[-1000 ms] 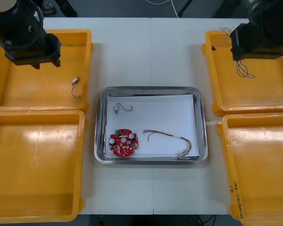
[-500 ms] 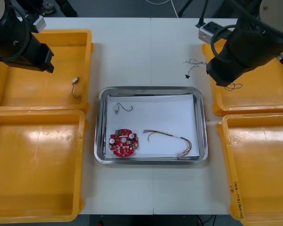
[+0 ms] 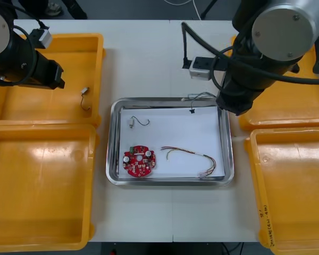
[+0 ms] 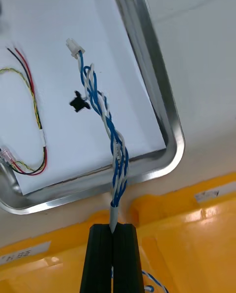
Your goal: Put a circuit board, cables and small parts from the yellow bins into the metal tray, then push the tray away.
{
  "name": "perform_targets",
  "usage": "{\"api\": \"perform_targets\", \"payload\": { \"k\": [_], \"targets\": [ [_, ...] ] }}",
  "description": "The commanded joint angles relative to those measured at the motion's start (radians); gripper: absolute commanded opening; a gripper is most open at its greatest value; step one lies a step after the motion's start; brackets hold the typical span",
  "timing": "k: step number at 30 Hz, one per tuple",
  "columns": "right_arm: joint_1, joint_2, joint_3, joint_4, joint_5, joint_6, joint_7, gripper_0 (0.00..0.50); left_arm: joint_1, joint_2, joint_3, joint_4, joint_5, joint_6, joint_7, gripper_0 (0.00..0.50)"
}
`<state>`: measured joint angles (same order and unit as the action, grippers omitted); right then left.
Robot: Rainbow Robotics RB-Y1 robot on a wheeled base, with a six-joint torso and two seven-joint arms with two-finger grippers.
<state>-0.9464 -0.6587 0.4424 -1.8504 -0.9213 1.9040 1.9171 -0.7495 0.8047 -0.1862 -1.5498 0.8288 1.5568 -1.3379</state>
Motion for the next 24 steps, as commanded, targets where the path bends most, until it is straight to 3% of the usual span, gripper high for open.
{"api": "perform_targets", "payload": {
  "k": [1, 6, 15, 24],
  "targets": [
    [-0.052, 0.050, 0.038, 0.000, 0.027, -0.040, 0.172, 0.000, 0.012, 0.010, 0.017, 0.025, -0.005, -0.055, -0.061, 0.500],
    [-0.052, 0.070, 0.064, 0.036, 0.035, -0.068, 0.250, 0.000, 0.012, 0.001, -0.018, 0.069, -0.005, -0.118, -0.061, 0.500],
    [-0.040, 0.105, 0.127, 0.126, 0.065, -0.111, 0.250, 0.000, 0.012, -0.027, -0.065, 0.120, -0.010, -0.172, -0.064, 0.500],
    [-0.028, 0.137, 0.216, 0.195, 0.137, -0.230, 0.257, 0.000, 0.013, -0.055, -0.134, 0.129, -0.013, -0.210, -0.049, 0.500]
  ]
}}
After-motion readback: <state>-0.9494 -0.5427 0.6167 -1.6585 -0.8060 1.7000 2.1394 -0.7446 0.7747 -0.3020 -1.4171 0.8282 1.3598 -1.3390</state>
